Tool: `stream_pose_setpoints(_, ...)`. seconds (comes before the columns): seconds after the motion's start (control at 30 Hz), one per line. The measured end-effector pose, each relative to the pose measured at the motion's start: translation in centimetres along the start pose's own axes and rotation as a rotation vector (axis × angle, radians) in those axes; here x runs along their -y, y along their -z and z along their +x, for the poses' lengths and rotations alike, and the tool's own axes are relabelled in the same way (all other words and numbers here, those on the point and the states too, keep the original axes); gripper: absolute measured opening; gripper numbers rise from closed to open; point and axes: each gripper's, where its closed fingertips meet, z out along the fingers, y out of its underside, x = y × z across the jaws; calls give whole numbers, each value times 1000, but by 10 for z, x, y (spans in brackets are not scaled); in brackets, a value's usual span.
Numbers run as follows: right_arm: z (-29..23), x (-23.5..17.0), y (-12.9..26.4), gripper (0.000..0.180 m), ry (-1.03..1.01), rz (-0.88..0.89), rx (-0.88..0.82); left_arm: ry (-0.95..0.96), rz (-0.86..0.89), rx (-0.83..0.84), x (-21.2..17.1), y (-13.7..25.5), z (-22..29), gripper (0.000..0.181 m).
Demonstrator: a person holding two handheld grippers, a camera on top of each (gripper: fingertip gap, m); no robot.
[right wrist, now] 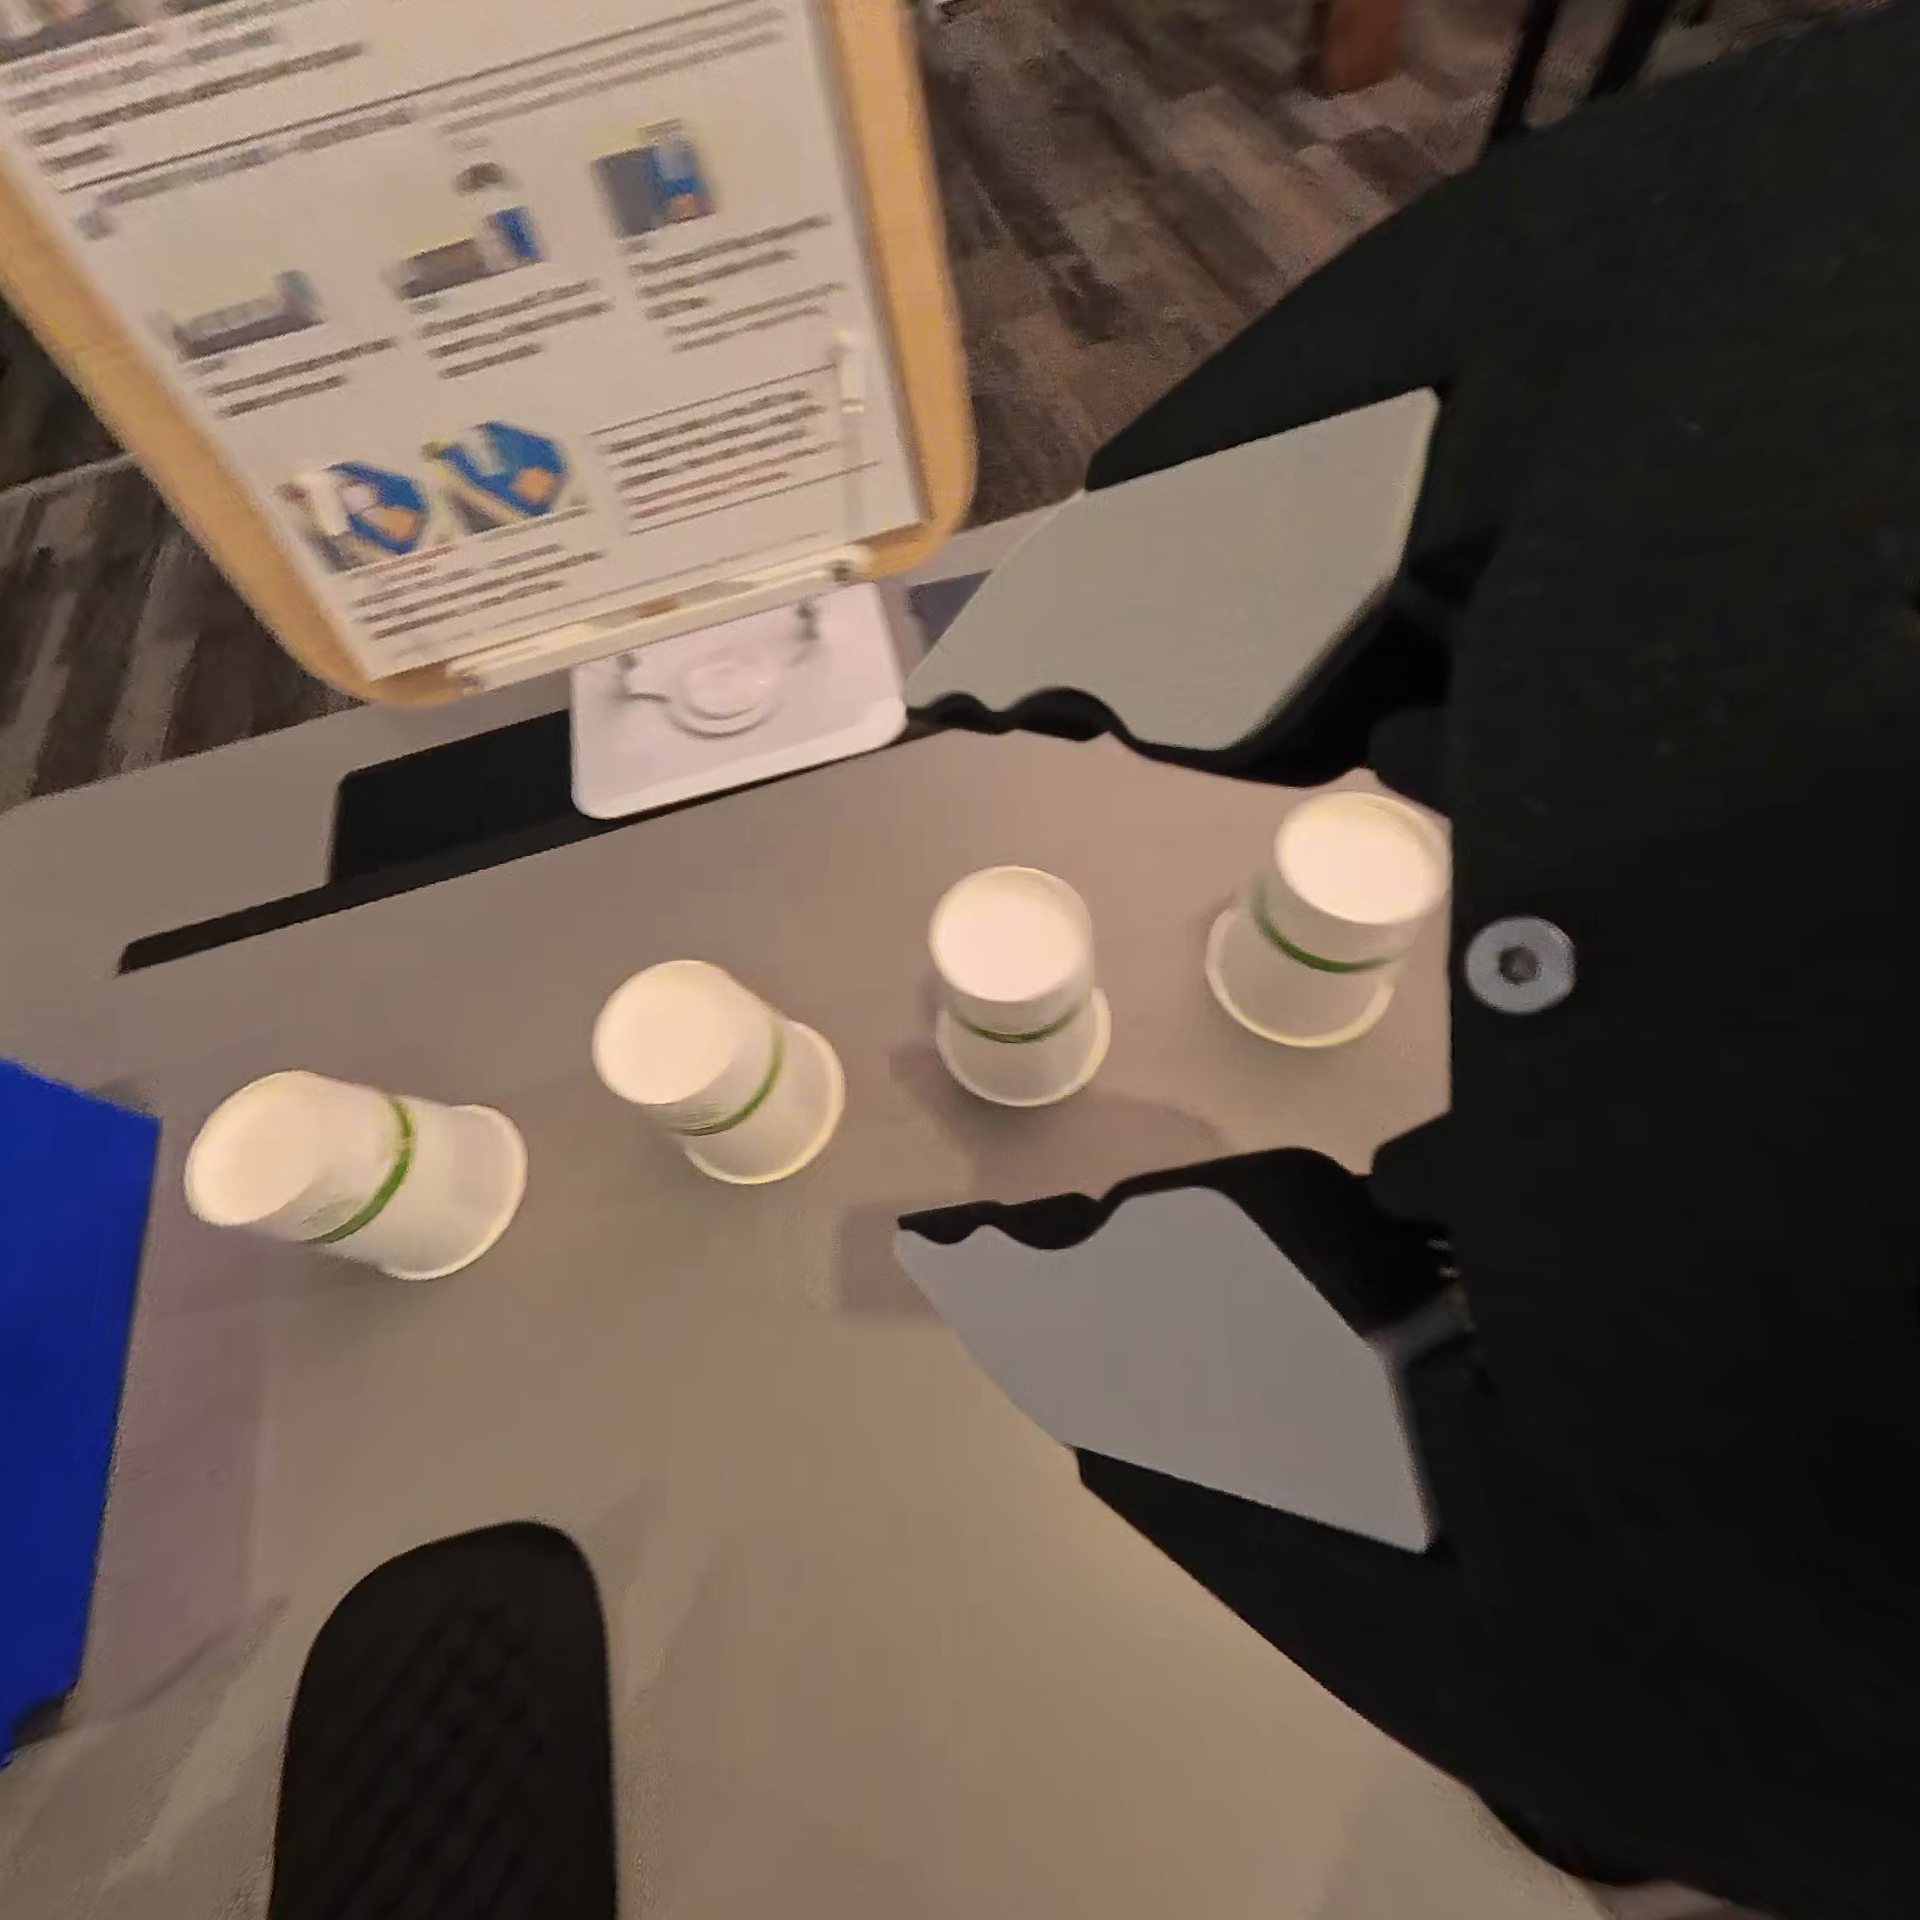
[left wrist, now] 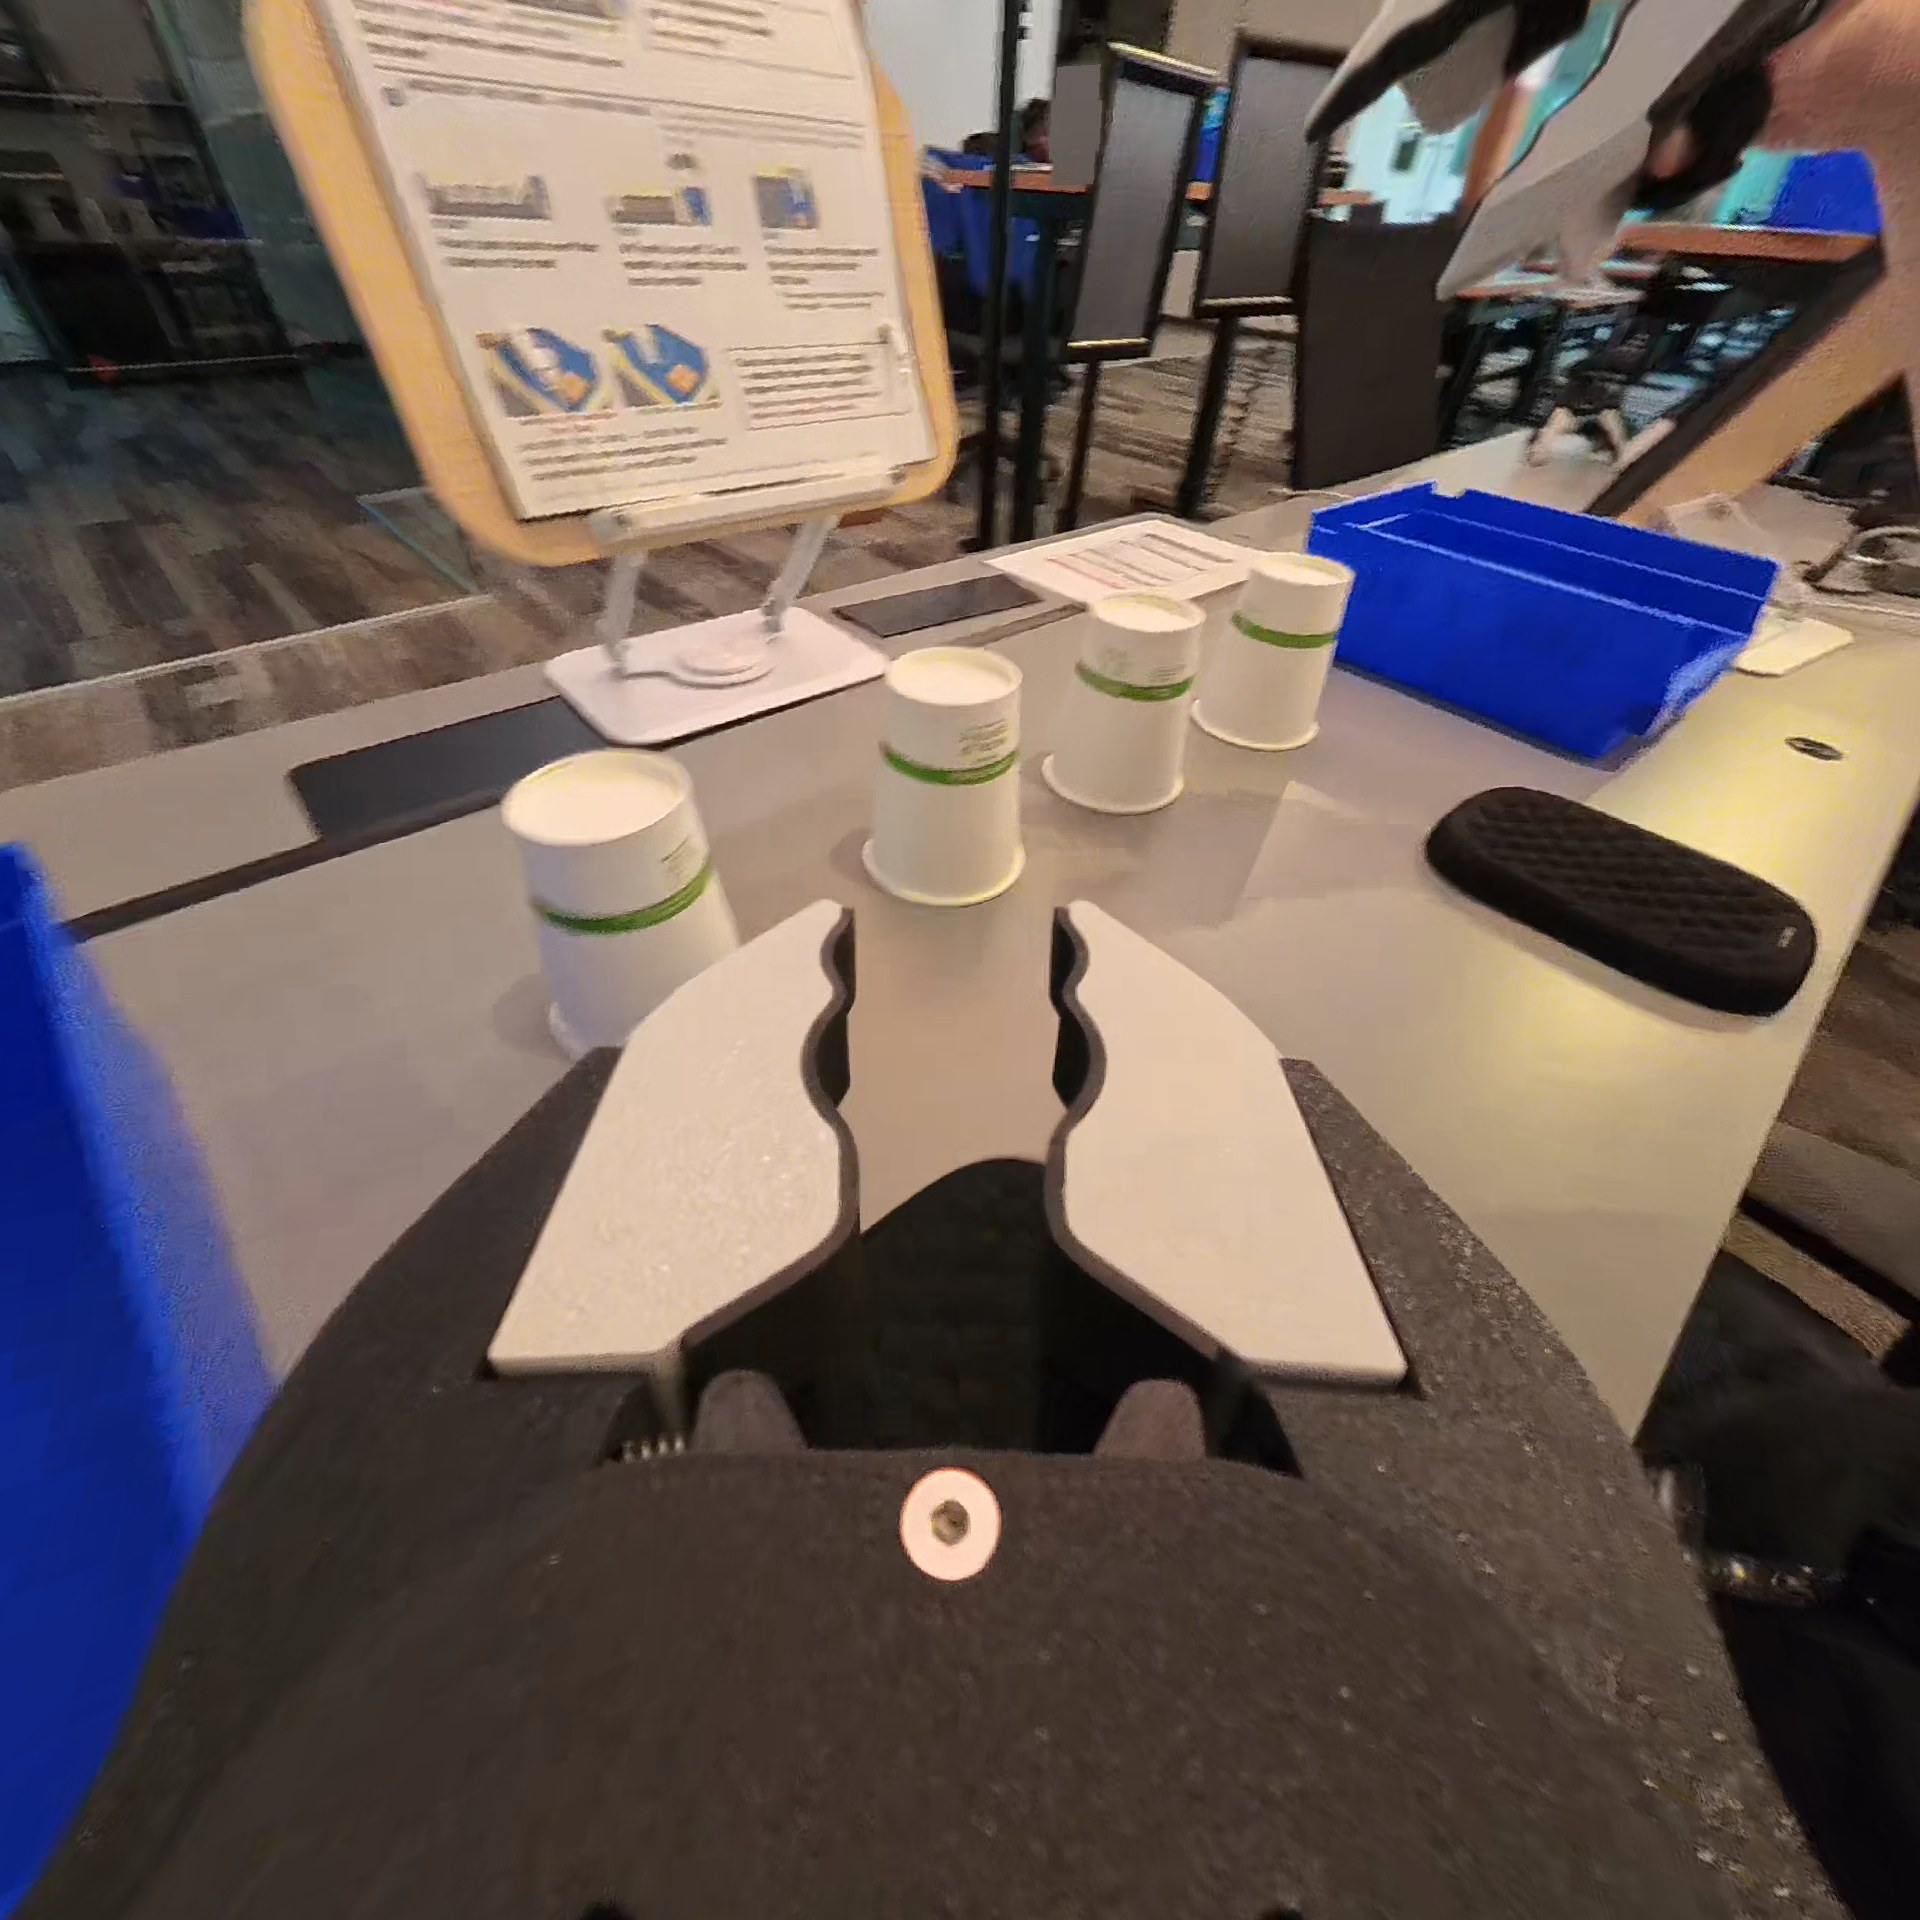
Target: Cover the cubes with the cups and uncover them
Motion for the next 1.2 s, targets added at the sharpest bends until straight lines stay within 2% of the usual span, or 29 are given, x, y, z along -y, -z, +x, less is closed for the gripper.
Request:
stream_pose_setpoints(0.1,-6,-56,44,85,-79,-4,-102,-40,-31,-121,11,-43,39,39)
stream_pose_setpoints(0.2,-17,-109,85,84,-143,-11,-218,-113,-109,-283,17,-96,91,57)
stream_pose_setpoints(0.37,-49,-179,130,83,-244,-31,-310,-400,-282,-382,29,-196,151,71)
stream_pose_setpoints(0.5,-78,-217,142,83,-311,1,-343,-579,-409,-453,37,-278,186,75)
stream_pose_setpoints(0.7,-110,-250,130,83,-384,47,-332,-709,-627,-531,19,-382,207,81)
stream_pose_setpoints(0.9,-115,-273,116,83,-419,18,-327,-766,-785,-570,-9,-438,213,89)
stream_pose_setpoints(1.07,-118,-281,116,82,-456,84,-313,-805,-922,-588,-34,-457,212,95)
stream_pose_setpoints(1.2,-119,-291,115,81,-490,118,-310,-813,-972,-615,-45,-462,214,86)
